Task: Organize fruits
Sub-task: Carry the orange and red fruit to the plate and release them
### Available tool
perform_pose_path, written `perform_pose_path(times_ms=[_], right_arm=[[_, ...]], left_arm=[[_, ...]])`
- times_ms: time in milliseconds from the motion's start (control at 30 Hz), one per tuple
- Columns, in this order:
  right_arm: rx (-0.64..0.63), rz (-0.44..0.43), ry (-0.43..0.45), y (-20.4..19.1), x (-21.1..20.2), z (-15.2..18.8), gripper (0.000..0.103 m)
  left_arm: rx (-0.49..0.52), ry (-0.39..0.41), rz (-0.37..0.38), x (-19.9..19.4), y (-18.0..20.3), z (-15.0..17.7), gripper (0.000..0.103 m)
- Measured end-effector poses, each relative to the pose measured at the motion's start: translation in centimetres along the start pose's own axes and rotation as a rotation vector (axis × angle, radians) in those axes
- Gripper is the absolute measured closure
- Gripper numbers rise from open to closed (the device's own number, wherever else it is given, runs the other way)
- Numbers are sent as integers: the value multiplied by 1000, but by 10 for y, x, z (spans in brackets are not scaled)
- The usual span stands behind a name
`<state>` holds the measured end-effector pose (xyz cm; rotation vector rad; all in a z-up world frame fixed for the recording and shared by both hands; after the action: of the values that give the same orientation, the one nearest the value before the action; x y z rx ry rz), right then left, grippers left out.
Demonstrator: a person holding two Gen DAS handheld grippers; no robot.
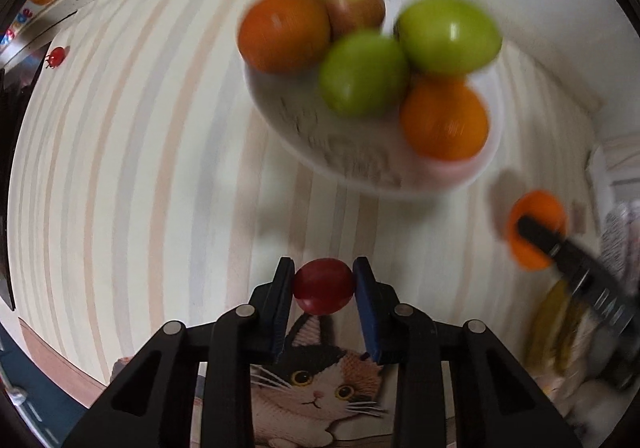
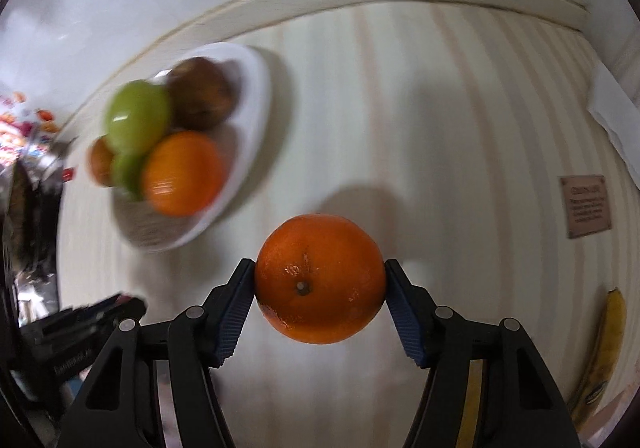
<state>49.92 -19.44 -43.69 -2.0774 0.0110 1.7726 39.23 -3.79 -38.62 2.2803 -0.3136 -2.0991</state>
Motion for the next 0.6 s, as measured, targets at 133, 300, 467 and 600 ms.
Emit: perform_pose_path(times_ms=[133,300,467,600], right_arm=[[-47,-69,3,-45,-4,1,36],[-130,-85,-7,-94,5,8,36],[-166,-80,-16,-118,7,22,36],[-171,-71,-17,-127,19,19,36]], left_arm=[[-49,29,61,-18,-11,-23,76],[-61,10,90,-20,-27,-49,76],[-78,-31,140,-9,-39,-68,75],[-92,-57,177,-4,-38,-75,75]])
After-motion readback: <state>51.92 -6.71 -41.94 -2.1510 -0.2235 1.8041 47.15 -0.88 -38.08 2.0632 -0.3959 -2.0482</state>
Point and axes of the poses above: each gripper's, at about its wrist camera, not at the fingertips, and x roughly the way its jaws point, y to its right, z to its underside, the point moved 10 cm from there along x, roughly the way its jaws point, and after that the axes turned 14 degrees about x, right-handed, at the moved point
